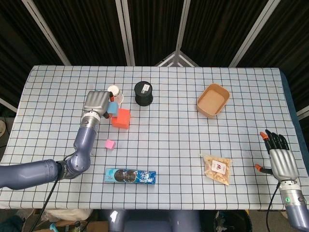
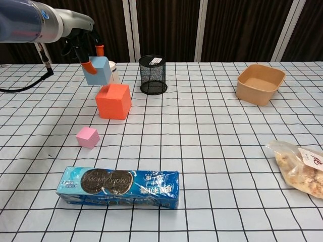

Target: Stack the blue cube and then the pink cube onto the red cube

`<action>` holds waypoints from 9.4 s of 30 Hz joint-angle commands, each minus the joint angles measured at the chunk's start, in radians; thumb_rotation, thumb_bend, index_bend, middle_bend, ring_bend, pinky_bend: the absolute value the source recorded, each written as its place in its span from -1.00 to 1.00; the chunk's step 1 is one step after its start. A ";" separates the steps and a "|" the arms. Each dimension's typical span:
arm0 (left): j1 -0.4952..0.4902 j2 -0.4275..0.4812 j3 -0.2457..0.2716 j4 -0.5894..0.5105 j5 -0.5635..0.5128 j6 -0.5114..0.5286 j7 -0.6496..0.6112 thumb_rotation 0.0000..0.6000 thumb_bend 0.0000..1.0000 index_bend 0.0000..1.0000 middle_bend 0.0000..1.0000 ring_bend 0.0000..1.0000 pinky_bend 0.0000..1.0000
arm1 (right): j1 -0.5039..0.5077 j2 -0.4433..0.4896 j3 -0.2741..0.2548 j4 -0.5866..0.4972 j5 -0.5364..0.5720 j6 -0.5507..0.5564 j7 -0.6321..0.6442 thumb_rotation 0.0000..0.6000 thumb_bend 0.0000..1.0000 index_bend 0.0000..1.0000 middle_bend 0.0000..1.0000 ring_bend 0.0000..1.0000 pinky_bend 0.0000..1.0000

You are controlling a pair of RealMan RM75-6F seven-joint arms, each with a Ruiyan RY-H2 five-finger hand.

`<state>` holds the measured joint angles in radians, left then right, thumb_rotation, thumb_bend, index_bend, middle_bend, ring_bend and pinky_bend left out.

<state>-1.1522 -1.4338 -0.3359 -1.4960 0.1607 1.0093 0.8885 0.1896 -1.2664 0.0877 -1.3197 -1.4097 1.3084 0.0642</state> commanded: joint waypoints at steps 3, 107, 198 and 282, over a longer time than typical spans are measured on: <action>-0.013 -0.013 -0.004 0.010 -0.033 -0.013 -0.010 1.00 -0.45 -0.16 0.70 0.38 0.47 | 0.000 0.001 0.003 0.002 0.005 -0.003 0.004 1.00 -0.81 -1.00 -0.92 -0.93 -0.93; -0.079 0.015 -0.014 -0.110 -0.080 0.132 0.090 1.00 -0.45 -0.42 0.70 0.38 0.47 | 0.001 0.018 0.002 -0.015 0.018 -0.024 0.009 1.00 -0.81 -1.00 -0.92 -0.93 -0.93; 0.153 0.017 0.322 -0.221 0.333 -0.007 -0.072 1.00 -0.44 -0.27 0.69 0.38 0.47 | -0.012 0.030 0.003 -0.029 0.007 0.003 0.030 1.00 -0.81 -0.98 -0.92 -0.93 -0.93; 0.123 -0.041 0.342 -0.135 0.335 -0.035 -0.061 1.00 -0.28 -0.15 0.71 0.38 0.47 | -0.017 0.027 0.019 -0.011 0.020 0.009 0.043 1.00 -0.81 -0.98 -0.92 -0.93 -0.93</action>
<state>-1.0293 -1.4745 0.0060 -1.6314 0.4953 0.9740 0.8275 0.1725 -1.2389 0.1063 -1.3310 -1.3899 1.3169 0.1076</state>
